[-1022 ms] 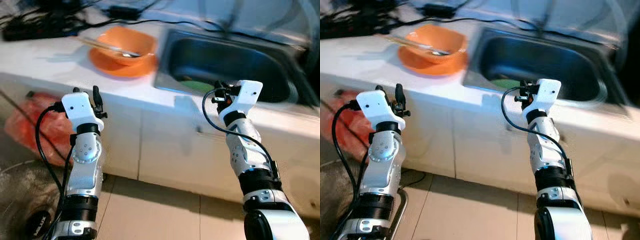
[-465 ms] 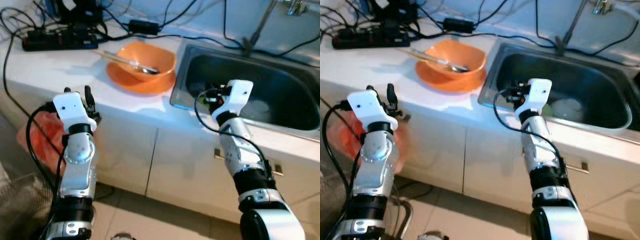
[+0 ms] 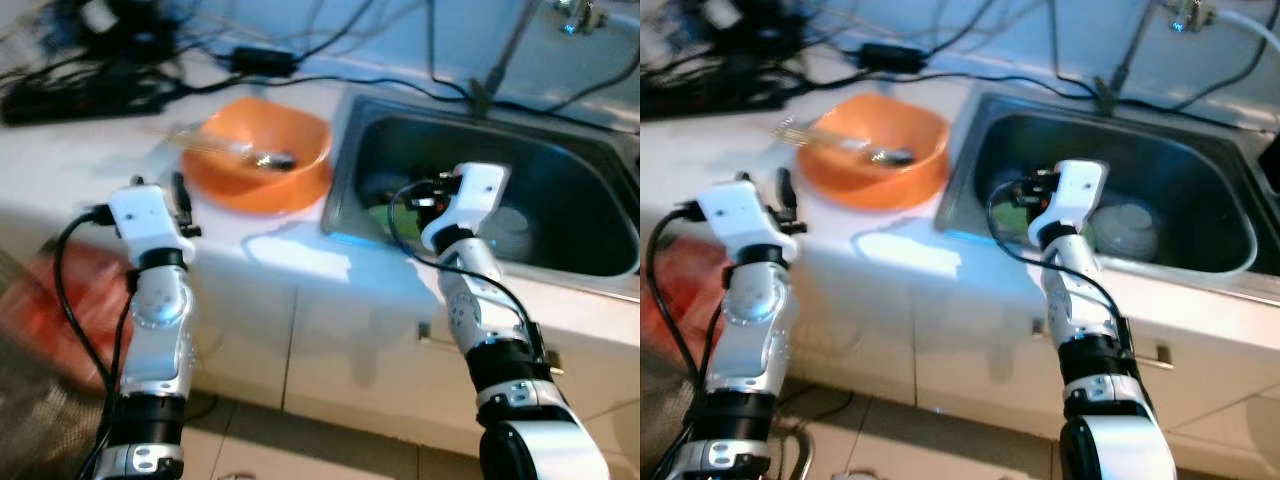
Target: Kitchen organization
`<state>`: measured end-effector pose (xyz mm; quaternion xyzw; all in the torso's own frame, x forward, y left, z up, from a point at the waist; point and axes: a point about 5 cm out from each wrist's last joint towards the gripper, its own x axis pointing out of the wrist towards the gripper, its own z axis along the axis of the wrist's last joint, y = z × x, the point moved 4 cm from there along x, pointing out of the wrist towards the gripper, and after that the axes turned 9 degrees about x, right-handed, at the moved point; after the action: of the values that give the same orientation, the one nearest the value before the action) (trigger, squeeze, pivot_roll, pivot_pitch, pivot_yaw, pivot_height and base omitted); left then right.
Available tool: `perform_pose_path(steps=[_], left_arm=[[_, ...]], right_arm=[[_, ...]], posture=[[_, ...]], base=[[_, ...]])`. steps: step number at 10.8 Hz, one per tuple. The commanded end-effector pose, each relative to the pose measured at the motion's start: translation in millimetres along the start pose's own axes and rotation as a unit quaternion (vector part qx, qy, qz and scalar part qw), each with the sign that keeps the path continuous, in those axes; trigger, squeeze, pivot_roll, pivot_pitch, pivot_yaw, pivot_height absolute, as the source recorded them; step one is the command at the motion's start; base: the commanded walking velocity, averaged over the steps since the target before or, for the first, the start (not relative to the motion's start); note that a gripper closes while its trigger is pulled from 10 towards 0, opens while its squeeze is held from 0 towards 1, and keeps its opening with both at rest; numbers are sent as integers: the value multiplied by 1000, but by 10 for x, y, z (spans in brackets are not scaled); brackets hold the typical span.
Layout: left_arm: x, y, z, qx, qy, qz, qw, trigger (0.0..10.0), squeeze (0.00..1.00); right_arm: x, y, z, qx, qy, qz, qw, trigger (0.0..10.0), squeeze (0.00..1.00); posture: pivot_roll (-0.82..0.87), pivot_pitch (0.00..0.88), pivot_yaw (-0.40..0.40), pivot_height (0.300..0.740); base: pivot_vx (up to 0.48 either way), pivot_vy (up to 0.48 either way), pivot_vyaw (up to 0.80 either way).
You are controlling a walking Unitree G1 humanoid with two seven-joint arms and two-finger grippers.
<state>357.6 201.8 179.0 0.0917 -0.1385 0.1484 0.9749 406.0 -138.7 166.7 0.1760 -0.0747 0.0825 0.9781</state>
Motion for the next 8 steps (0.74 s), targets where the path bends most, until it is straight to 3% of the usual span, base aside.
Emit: perform_pose_path(steps=[1,2,8], left_arm=[[-27,-153,28,-5,-2,-23,1000,10000,0],[-29,-160,34,-5,-4,-24,1000,10000,0],[-69,-206,97,-19,-18,-33,999,10000,0]], right_arm=[[-18,-164,82,-9,-10,-21,1000,10000,0],[-17,-163,88,-9,-11,-21,1000,10000,0],[-18,-159,89,-6,-12,-21,1000,10000,0]], posture=[[129,79,-79,740],[130,80,-79,740],[129,75,-79,740]], base=[[337,0,0],[315,0,0],[0,0,0]])
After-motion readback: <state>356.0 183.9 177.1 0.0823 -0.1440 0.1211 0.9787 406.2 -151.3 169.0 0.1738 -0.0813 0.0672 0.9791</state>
